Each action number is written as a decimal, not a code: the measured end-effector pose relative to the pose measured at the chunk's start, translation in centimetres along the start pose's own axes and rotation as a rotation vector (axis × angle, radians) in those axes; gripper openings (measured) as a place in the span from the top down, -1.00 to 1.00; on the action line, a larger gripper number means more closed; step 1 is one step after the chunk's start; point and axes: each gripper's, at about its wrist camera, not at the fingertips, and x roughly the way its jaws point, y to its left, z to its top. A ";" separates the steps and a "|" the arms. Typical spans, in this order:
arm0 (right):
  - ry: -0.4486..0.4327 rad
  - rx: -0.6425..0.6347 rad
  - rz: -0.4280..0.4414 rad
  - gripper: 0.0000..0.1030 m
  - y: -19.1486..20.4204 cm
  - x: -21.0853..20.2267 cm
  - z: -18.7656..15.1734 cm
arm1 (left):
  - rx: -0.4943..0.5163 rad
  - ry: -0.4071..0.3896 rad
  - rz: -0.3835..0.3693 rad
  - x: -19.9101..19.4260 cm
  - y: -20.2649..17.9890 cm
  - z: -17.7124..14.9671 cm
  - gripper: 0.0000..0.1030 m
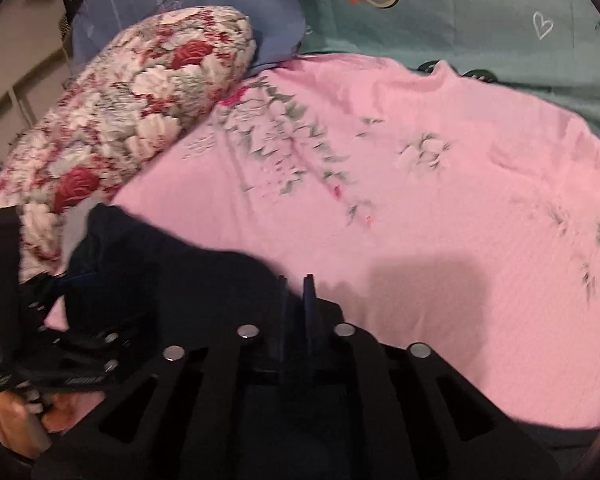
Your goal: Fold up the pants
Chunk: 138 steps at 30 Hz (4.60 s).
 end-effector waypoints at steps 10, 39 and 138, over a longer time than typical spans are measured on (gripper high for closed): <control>-0.075 0.257 -0.297 0.33 -13.3 -11.6 -7.3 | -0.102 0.022 0.013 -1.4 1.9 1.7 -0.96; -0.093 0.478 -0.551 0.53 -23.5 -18.0 -15.5 | -0.108 0.046 0.226 1.9 1.5 1.7 -0.96; -0.154 0.314 -0.111 0.04 -10.8 -12.1 -9.6 | 0.127 0.191 -0.114 -3.2 -12.3 -1.7 -0.96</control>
